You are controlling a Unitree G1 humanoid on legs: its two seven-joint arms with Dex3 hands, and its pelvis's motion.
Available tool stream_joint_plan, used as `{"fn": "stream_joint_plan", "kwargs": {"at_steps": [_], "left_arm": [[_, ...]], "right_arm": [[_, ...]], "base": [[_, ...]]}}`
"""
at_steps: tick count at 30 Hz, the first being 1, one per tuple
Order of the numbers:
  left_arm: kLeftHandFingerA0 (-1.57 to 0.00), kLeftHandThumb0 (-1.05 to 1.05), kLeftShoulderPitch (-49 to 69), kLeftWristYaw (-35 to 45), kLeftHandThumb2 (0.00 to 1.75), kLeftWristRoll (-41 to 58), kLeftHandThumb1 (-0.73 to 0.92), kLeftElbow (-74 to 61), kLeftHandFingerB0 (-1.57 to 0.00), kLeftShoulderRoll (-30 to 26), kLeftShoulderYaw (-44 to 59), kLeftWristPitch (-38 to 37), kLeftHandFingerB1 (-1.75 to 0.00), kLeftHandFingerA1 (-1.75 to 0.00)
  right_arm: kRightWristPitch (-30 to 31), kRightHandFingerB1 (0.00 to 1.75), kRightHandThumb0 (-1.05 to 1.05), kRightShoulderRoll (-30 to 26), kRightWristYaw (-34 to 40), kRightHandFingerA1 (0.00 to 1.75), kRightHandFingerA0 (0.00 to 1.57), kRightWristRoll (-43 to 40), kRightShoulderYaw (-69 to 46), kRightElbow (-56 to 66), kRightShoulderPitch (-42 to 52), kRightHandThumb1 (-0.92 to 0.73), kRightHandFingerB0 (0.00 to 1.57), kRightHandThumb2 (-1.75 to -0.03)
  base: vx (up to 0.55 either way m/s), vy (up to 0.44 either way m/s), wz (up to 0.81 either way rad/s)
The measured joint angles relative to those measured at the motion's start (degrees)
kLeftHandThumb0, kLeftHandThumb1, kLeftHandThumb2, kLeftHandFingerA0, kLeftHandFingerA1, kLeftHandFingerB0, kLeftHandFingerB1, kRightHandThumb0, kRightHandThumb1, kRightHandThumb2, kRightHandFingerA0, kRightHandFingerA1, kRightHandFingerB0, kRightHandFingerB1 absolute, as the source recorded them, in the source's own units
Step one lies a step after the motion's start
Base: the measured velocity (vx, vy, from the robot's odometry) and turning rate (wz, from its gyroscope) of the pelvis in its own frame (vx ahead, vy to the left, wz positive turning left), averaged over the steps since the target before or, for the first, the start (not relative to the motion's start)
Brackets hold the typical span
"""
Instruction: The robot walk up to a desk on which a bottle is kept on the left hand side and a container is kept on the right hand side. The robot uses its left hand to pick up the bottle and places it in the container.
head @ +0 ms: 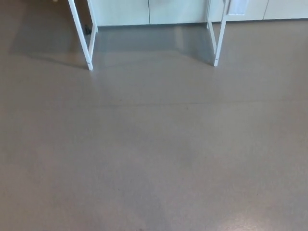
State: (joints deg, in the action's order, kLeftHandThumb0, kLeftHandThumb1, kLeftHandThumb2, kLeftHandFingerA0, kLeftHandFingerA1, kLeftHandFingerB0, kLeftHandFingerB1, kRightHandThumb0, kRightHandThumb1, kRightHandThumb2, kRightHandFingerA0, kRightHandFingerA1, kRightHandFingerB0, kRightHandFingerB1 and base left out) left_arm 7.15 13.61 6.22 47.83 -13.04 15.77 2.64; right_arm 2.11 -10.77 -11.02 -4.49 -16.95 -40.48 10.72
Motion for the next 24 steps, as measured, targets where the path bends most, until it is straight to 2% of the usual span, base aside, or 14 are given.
{"fn": "stream_joint_plan", "kwargs": {"at_steps": [3,4,9,10,11,17,24], "left_arm": [[-0.29,-0.07,-0.6,2.11,0.92,1.77,0.44,-0.18,-0.22,0.01,2.0,0.1,-0.52,-0.57],[-0.4,-0.1,-0.91,3.5,0.59,3.03,0.66,-0.25,-0.36,-0.08,3.54,0.12,-0.34,-0.4],[-0.4,-0.17,-1.51,7.02,0.62,5.59,0.62,0.02,-0.37,-0.4,6.24,0.4,-0.37,-0.43],[-0.42,-0.17,-1.81,7.7,0.63,6.13,0.63,0.0,-0.37,-1.0,6.93,0.4,-0.37,-0.43],[-0.42,-0.16,-2.1,8.2,0.63,6.51,0.64,-0.02,-0.37,-1.52,7.46,0.4,-0.37,-0.43],[-0.48,-0.13,-2.68,11.58,0.6,9.01,0.67,-0.29,-0.4,-2.61,8.8,0.9,-0.36,-0.43],[-0.52,-0.16,-2.71,12.91,0.59,10.11,0.66,-0.23,-0.41,-2.69,8.58,1.06,-0.36,-0.43]], "right_arm": [[0.06,0.53,-0.15,0.0,-1.49,0.59,0.28,-2.24,-2.78,1.36,-0.28,-0.32,0.17,-0.82],[0.25,0.53,-0.16,0.1,-2.48,0.59,0.27,-3.73,-4.37,2.21,-0.29,-0.32,0.17,-0.82],[0.86,0.53,-0.18,0.85,-5.08,0.59,0.26,-7.46,-7.68,4.02,-0.46,-0.32,0.15,-0.82],[0.97,0.44,-0.27,1.31,-5.89,0.54,0.3,-8.22,-8.0,4.09,-0.6,-0.45,0.21,-0.6],[1.08,0.53,-0.18,1.64,-6.5,0.59,0.25,-8.83,-8.24,4.09,-0.6,-0.32,0.17,-0.82],[1.84,0.54,-0.17,2.04,-9.66,0.59,0.27,-12.31,-9.51,4.98,-0.61,-0.32,0.19,-0.83],[2.07,0.54,-0.18,2.11,-10.76,0.59,0.27,-13.91,-9.68,4.98,-0.51,-0.32,0.18,-0.83]], "base": [[0.02,0.023,-0.03],[0.09,0.116,-0.11],[0.1,0.256,-0.24],[0.08,0.309,-0.06],[0.22,0.221,0.17],[0.23,0.091,0.07],[0.3,-0.149,0.13]]}}
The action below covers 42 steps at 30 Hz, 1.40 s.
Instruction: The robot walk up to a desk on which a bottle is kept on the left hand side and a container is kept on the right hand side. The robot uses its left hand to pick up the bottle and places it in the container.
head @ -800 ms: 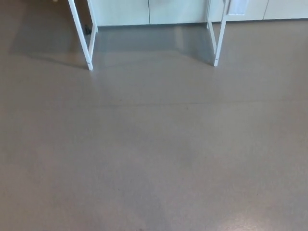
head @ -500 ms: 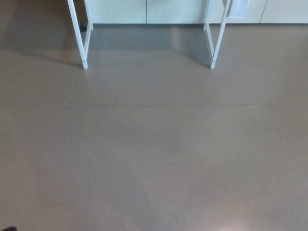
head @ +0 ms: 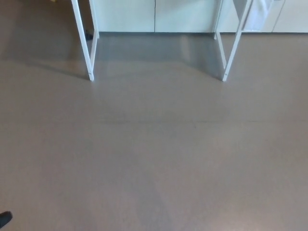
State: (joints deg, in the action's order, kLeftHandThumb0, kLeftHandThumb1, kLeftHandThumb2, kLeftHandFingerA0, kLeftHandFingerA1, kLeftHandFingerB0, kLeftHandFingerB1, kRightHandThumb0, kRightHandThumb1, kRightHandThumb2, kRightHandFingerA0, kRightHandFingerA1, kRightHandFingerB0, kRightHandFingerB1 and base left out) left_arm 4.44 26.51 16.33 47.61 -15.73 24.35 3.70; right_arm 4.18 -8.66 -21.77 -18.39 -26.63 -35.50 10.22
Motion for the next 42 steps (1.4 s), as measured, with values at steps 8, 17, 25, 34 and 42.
{"fn": "stream_joint_plan", "kwargs": {"at_steps": [8,17,25,34,42], "left_arm": [[-0.55,-0.18,-1.0,0.92,0.6,0.53,0.7,0.45,-0.39,0.48,-0.73,0.07,-0.36,-0.44],[-0.56,-0.18,-0.99,1.07,0.6,0.53,0.67,0.13,-0.4,0.33,-1.7,0.14,-0.36,-0.45],[-0.56,-0.19,-0.08,1.09,0.61,0.53,0.69,-0.35,-0.42,-0.46,-2.26,0.14,-0.36,-0.44],[-0.55,-0.18,1.39,1.31,0.6,0.46,0.68,-0.35,-0.44,0.05,-3.4,0.19,-0.38,-0.45],[-0.52,-0.16,2.94,1.3,0.6,-0.3,0.68,0.05,-0.4,-0.37,-5.15,0.57,-0.39,-0.47]], "right_arm": [[0.22,0.54,-0.18,-0.47,-0.25,0.59,0.26,-0.44,-0.12,-0.03,-1.01,-0.33,0.17,-0.83],[0.23,0.54,-0.18,-0.43,-0.28,0.59,0.27,-0.91,-0.26,-0.57,-0.53,-0.33,0.18,-0.83],[0.11,0.55,-0.18,0.07,-0.91,0.6,0.27,-1.39,-0.18,-1.11,1.6,-0.35,0.19,-0.86],[-1.39,0.56,-0.19,0.81,-0.07,0.62,0.31,-1.2,-0.03,-1.66,4.31,-0.3,0.23,-0.82],[-1.64,0.56,-0.18,1.54,1.66,0.61,0.29,-1.23,0.03,0.66,7.12,-0.3,0.23,-0.81]], "base": [[0.43,-0.153,0.24],[0.38,0.105,-0.15],[0.4,0.073,0.02],[0.44,-0.102,0.35],[0.4,-0.016,-0.1]]}}
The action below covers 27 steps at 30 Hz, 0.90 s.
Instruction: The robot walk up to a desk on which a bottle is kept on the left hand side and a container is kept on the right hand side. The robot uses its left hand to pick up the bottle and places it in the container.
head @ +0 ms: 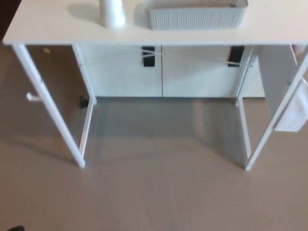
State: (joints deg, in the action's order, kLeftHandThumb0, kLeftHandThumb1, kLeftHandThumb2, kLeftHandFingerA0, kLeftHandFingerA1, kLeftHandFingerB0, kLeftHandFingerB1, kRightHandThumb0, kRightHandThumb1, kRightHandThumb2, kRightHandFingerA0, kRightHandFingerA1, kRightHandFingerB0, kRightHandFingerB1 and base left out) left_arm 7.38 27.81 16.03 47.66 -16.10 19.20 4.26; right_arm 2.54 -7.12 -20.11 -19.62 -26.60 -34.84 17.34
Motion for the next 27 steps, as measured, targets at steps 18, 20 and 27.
{"fn": "stream_joint_plan", "kwargs": {"at_steps": [18,20,27], "left_arm": [[-0.48,-0.24,-0.78,-0.77,0.66,-3.08,0.59,-0.16,-0.36,-4.68,-6.97,3.93,-0.42,-0.5],[-0.47,-0.24,-1.08,-0.68,0.66,-3.66,0.59,-0.67,-0.35,-4.94,-8.02,4.61,-0.42,-0.51],[-0.38,-0.2,-1.5,0.21,0.92,-4.19,0.48,-3.2,-0.2,-6.18,-9.77,8.4,-0.52,-0.61]], "right_arm": [[-0.74,0.56,-0.19,0.74,0.33,0.6,0.29,-0.14,0.44,-0.52,2.22,-0.31,0.24,-0.82],[-0.92,0.56,-0.19,0.79,0.15,0.61,0.32,-0.16,0.77,-0.33,1.66,-0.31,0.24,-0.82],[-1.96,0.56,-0.19,0.17,0.28,0.61,0.3,-0.13,0.94,-1.51,0.34,-0.32,0.24,-0.83]], "base": [[0.51,0.09,0.0],[0.46,-0.105,0.26],[0.31,-0.053,0.09]]}}
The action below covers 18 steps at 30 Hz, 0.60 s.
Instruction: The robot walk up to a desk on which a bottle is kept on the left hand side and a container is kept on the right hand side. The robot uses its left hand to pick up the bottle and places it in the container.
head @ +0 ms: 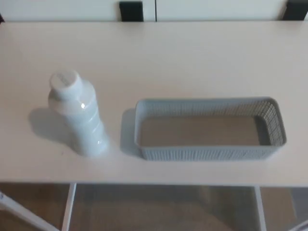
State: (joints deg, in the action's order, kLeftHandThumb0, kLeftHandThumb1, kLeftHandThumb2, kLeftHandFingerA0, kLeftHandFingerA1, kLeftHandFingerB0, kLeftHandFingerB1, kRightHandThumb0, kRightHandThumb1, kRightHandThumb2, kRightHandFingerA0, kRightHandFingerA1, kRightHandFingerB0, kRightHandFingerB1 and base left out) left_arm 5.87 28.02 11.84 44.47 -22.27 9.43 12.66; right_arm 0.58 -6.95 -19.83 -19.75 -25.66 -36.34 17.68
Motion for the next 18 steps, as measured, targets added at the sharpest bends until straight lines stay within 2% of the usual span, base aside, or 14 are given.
{"fn": "stream_joint_plan", "kwargs": {"at_steps": [1,2,6,9,10,14,18], "left_arm": [[-0.39,-0.2,0.01,0.24,0.92,-0.02,0.48,-0.38,-0.2,-0.27,-0.23,0.97,-0.53,-0.62],[-0.5,-0.26,0.02,0.42,0.6,-0.03,0.7,-0.55,-0.33,-0.41,-0.42,1.55,-0.41,-0.51],[-0.47,-0.28,0.58,1.51,0.61,-0.34,0.72,-1.01,-0.33,-1.29,-1.67,3.98,-0.41,-0.51],[-0.47,-0.27,1.05,2.4,0.6,-0.47,0.71,-1.1,-0.37,-2.2,-2.3,5.23,-0.43,-0.5],[-0.54,-0.28,1.61,2.74,0.59,-0.48,0.65,-1.09,-0.51,-3.4,-2.18,5.87,-0.46,-0.51],[-0.59,-0.31,4.62,4.01,0.59,-0.38,0.64,-3.5,-0.54,-5.96,-1.81,7.13,-0.45,-0.5],[-0.62,-0.31,9.22,6.48,0.58,0.21,0.62,-6.32,-0.54,-8.13,-0.62,8.18,-0.48,-0.52]], "right_arm": [[-0.24,0.56,-0.19,-0.07,-0.13,0.62,0.32,0.0,0.04,-0.66,-0.02,-0.32,0.24,-0.83],[-0.39,0.57,-0.19,-0.09,-0.24,0.62,0.32,0.01,0.06,-0.99,0.06,-0.32,0.24,-0.83],[-1.26,0.55,-0.19,-0.13,-0.79,0.61,0.3,0.02,0.17,-2.49,1.24,-0.33,0.21,-0.83],[-1.64,0.55,-0.2,-0.04,-1.22,0.63,0.35,0.04,0.35,-2.99,2.17,-0.3,0.22,-0.82],[-1.75,0.55,-0.2,0.0,-1.47,0.62,0.31,0.03,0.45,-2.97,2.43,-0.32,0.22,-0.83],[-2.27,0.55,-0.2,0.03,-1.86,0.63,0.37,0.07,0.68,-3.46,3.39,-0.31,0.23,-0.82],[-2.85,0.54,-0.19,0.03,-2.05,0.62,0.35,0.17,0.9,-4.1,3.73,-0.33,0.2,-0.83]], "base": [[0.1,0.012,-0.11],[0.11,0.056,-0.19],[0.12,0.133,-0.14],[0.18,0.238,-0.16],[0.18,0.232,0.1],[0.07,0.082,0.04],[0.08,-0.034,0.06]]}}
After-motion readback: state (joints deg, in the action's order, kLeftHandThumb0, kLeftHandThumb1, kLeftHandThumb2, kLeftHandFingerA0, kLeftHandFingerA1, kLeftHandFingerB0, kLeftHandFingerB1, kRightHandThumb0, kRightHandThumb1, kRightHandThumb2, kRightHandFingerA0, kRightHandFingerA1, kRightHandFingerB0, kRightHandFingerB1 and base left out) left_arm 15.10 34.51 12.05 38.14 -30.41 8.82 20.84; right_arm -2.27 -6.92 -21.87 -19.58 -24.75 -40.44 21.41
